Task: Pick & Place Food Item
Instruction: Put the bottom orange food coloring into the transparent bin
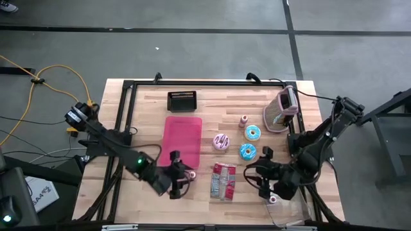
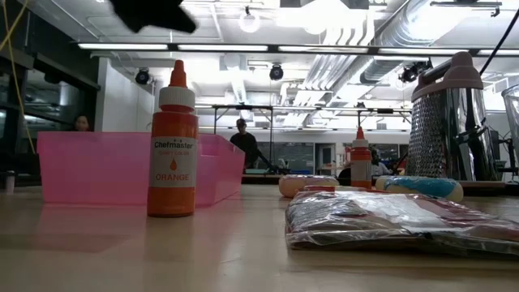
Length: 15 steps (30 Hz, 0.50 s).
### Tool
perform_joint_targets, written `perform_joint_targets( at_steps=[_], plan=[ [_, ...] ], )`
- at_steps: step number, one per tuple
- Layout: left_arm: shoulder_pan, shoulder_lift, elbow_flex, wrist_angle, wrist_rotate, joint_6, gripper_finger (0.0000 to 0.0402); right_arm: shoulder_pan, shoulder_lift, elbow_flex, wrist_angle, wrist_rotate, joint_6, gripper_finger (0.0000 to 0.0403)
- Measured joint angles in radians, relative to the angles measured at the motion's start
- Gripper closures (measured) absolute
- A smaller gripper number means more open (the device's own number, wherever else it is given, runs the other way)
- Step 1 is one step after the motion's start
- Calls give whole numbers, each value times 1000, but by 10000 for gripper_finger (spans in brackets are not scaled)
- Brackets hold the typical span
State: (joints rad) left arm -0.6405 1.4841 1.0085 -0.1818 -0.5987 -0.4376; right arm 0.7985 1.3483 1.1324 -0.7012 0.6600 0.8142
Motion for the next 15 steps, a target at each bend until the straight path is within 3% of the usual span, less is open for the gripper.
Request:
perform_joint_targets(
  at_steps=[9, 15],
  plan=[
    [-174, 51, -72, 4, -296, -326, 203, -44, 0, 0, 44, -11, -33, 234],
    [-212, 187, -72, 76, -362, -399, 203, -49, 0, 0, 41, -15, -34, 234]
  ],
)
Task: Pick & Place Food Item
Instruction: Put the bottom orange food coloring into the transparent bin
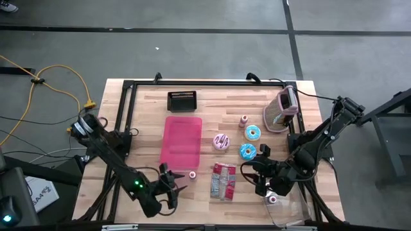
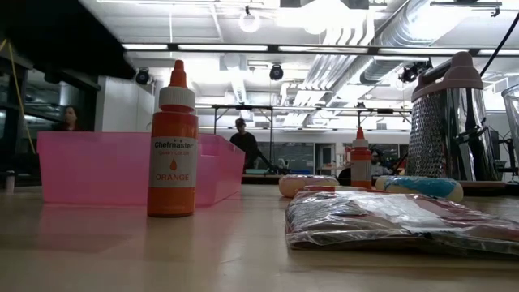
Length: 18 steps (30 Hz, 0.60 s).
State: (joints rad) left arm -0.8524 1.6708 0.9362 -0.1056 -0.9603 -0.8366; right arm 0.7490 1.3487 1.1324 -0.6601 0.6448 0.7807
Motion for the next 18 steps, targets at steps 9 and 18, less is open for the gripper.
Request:
perform_joint_targets(
  at_steps=[9, 18],
  plan=[
    [-5, 118, 0, 34, -62, -138, 203, 5, 0, 0, 0, -26, 0, 234],
    [23, 195, 0, 27, 5, -204, 203, 5, 0, 0, 3, -49, 0, 235]
  ],
)
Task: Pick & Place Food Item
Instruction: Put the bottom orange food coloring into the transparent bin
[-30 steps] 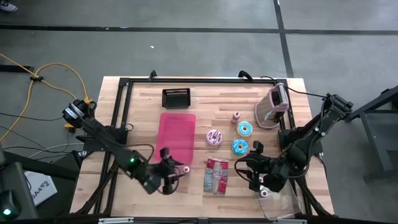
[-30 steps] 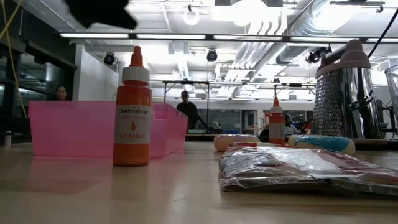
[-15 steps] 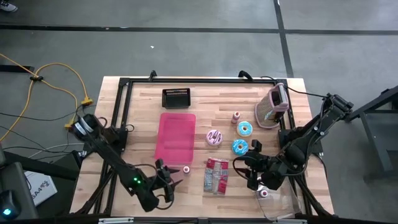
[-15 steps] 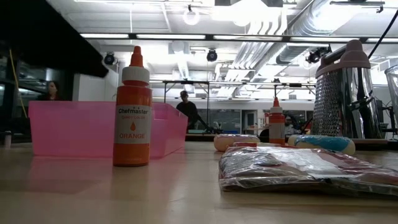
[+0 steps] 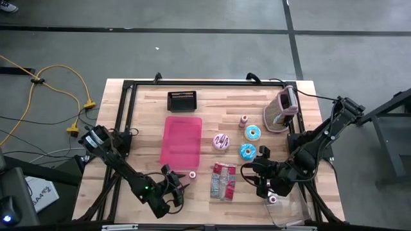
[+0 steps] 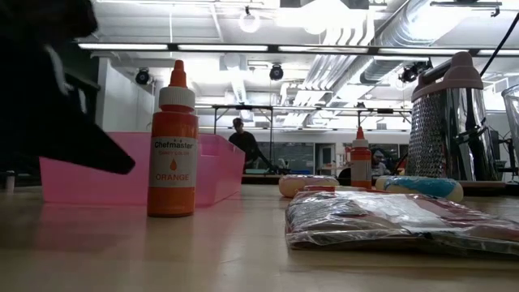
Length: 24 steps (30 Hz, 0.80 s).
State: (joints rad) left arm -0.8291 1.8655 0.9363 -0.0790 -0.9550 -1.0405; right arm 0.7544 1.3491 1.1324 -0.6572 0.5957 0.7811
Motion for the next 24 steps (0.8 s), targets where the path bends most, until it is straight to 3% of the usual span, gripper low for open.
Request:
perform_joint_targets(
  at_steps=[9, 24],
  plan=[
    [57, 15, 0, 20, 40, 39, 203, 0, 0, 0, 0, -48, 0, 235],
    [81, 66, 0, 155, 5, 154, 203, 0, 0, 0, -4, -49, -2, 234]
  ],
)
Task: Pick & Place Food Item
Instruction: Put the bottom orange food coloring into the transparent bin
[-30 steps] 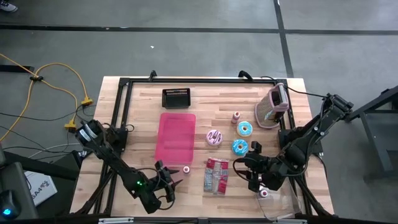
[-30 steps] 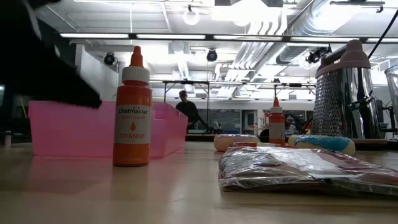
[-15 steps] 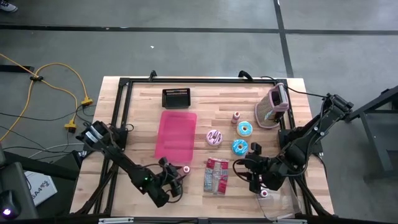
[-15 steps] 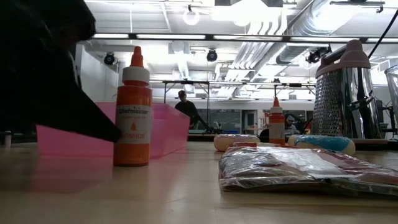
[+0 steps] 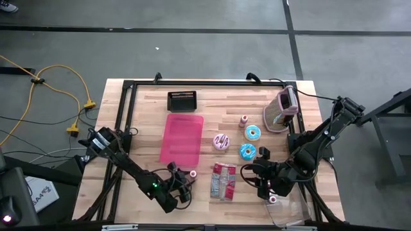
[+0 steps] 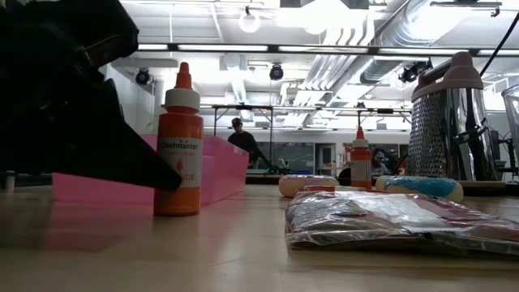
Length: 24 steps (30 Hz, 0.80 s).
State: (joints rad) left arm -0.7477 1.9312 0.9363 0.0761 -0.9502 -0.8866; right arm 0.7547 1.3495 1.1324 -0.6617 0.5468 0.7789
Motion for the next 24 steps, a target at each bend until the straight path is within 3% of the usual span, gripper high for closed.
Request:
perform_joint_targets(
  at_steps=[17, 24],
  plan=[
    [21, 32, 0, 121, 34, 67, 205, 0, 0, 0, -1, 0, 1, 234],
    [23, 44, 0, 139, 51, 71, 243, 0, 0, 0, -1, 0, 1, 234]
  ],
)
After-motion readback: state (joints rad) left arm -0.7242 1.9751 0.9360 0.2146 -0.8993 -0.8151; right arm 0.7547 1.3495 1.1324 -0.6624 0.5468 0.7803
